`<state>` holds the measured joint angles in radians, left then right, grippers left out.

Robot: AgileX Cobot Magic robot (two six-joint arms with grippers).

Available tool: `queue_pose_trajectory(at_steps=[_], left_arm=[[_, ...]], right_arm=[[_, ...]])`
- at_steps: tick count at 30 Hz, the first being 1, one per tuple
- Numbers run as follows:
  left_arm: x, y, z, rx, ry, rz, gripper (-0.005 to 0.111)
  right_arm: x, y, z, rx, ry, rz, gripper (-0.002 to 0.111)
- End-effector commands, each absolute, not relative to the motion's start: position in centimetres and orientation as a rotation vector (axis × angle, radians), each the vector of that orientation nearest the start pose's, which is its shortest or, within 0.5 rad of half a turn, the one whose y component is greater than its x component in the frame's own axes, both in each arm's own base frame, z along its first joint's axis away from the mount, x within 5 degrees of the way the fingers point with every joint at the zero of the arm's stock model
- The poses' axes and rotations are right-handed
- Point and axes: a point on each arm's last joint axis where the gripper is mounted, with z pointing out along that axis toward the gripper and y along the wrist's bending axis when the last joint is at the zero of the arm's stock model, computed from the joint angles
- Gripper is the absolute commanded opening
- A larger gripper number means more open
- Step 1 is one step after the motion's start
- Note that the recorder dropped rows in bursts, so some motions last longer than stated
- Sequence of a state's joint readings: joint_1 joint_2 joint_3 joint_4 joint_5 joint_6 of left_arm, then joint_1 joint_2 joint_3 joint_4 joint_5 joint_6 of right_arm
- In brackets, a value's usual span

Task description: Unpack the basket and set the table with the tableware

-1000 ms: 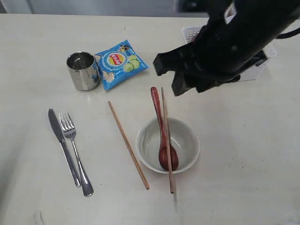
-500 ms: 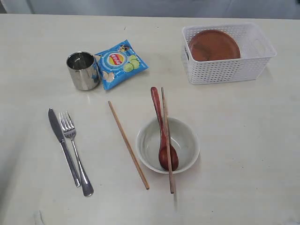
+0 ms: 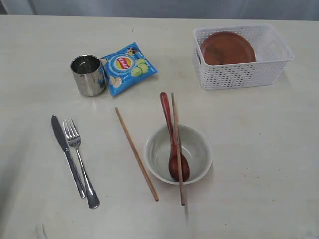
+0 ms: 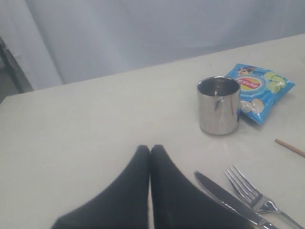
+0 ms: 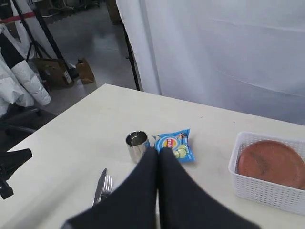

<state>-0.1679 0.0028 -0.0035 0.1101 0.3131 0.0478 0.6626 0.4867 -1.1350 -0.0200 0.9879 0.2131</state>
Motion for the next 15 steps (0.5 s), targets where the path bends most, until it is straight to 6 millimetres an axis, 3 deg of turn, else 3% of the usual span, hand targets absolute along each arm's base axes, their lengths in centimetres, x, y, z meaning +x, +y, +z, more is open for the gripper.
queue_pose_trajectory(at_steps=[1, 6, 9, 15], left_arm=[[5.4, -0.6, 18.6, 0.277, 1.757, 0.027, 0.0], [5.4, -0.6, 18.6, 0.281, 1.756, 0.033, 0.0], [5.5, -0.6, 19.4, 0.304, 1.663, 0.064, 0.0], [5.0, -0.4, 23.9, -0.253, 1.187, -0.577, 0.0]], right_arm=[[2.1, 1.3, 44.8, -0.431, 1.845, 0.549, -0.001], [1.3, 0.6, 45.0, -0.455, 1.785, 0.532, -0.001], [0.4, 0.0, 45.2, -0.446, 1.738, 0.542, -0.001], [-0.6, -1.0, 45.2, -0.43, 1.693, 0.532, -0.001]])
